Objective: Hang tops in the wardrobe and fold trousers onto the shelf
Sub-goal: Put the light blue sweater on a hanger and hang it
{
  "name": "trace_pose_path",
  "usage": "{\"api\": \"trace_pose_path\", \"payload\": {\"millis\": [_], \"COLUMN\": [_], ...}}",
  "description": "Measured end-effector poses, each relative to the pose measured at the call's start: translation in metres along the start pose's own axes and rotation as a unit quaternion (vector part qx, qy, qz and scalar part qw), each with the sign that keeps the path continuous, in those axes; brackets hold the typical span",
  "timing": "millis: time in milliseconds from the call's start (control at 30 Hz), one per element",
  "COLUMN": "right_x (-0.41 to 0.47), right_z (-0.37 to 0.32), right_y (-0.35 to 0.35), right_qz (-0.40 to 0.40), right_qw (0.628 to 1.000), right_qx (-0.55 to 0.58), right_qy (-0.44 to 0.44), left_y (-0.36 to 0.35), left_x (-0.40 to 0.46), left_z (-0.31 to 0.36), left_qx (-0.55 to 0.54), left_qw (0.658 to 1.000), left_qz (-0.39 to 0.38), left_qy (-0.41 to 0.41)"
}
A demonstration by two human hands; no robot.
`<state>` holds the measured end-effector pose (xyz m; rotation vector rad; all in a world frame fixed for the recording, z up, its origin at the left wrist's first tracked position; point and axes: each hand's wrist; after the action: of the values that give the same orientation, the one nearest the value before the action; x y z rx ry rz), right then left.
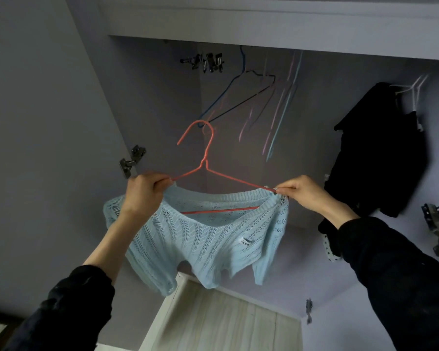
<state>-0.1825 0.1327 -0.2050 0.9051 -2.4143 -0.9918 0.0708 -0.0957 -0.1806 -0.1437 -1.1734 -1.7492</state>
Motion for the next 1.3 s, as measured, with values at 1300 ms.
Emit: {"api": "trace_pose_path", "payload": {"millis": [1300], "right_x": [-0.013], "right_z": [-0.044], "right_y": [0.008], "right_qz": [0.185], "right_qw": [0.976], "right_qx": [0.016], "right_qy": [0.117], "left_y": [-0.005], "left_x": [-0.012], "left_z": [0.003], "left_qx": [-0.043], "left_qw": [0.997], "left_qz": [-0.065], "left_qy": [0.024]}}
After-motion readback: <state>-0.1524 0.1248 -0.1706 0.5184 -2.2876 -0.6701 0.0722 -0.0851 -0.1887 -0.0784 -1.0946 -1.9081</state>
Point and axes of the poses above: each hand's wrist, its own x-axis towards the middle knuckle, its own y-axis out of the back of the hand, z = x × y, and after that the axes turned 10 degrees about z, right-handed
